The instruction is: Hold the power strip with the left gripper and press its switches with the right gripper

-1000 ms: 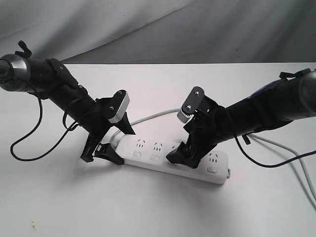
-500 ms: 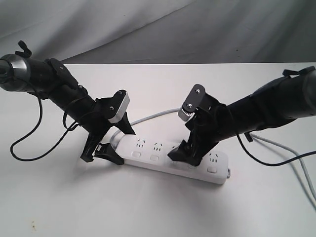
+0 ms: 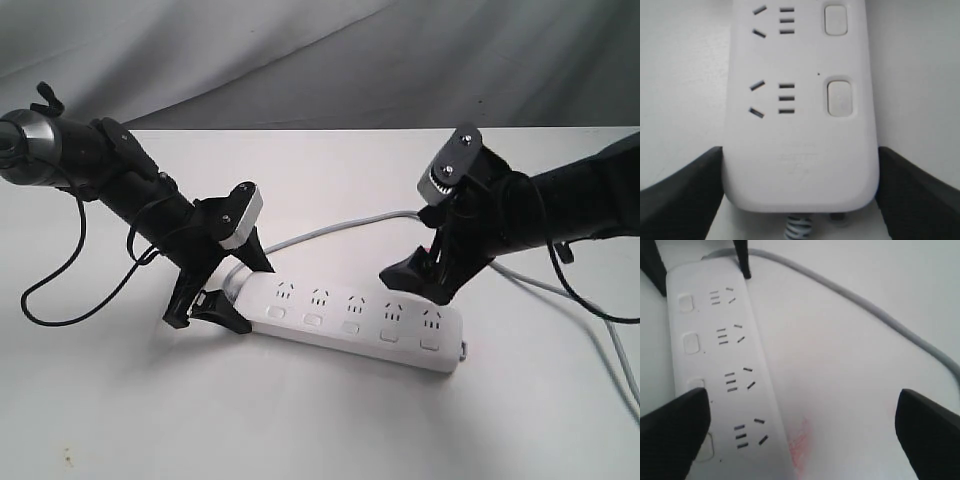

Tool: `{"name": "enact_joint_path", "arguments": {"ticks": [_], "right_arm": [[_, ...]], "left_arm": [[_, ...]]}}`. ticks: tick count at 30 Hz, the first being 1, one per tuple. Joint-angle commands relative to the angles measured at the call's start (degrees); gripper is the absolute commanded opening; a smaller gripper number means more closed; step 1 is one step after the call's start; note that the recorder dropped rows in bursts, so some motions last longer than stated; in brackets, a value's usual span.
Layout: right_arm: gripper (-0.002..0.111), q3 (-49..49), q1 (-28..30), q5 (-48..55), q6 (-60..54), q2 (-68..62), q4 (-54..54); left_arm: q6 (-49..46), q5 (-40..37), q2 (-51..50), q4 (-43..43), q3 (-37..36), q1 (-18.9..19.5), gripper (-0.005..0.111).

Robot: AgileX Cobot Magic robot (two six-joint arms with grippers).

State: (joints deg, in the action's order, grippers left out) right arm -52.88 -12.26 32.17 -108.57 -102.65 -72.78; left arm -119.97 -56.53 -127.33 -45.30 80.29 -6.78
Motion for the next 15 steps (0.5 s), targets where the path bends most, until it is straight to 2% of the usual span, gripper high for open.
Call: {"name": "enact_joint_path", "arguments": {"ticks": [1, 15], "right_arm": [[0.091, 1.73, 0.16, -0.59, -3.24, -0.21, -2.81], [0.091, 1.73, 0.16, 0.13, -3.48, -6.98, -2.15]], "left_arm": [[0.04, -0.50, 0.15, -0.29, 0.31, -0.13, 0.036], [0.04, -0.50, 0.15, -0.29, 0.31, -0.13, 0.036]]}}
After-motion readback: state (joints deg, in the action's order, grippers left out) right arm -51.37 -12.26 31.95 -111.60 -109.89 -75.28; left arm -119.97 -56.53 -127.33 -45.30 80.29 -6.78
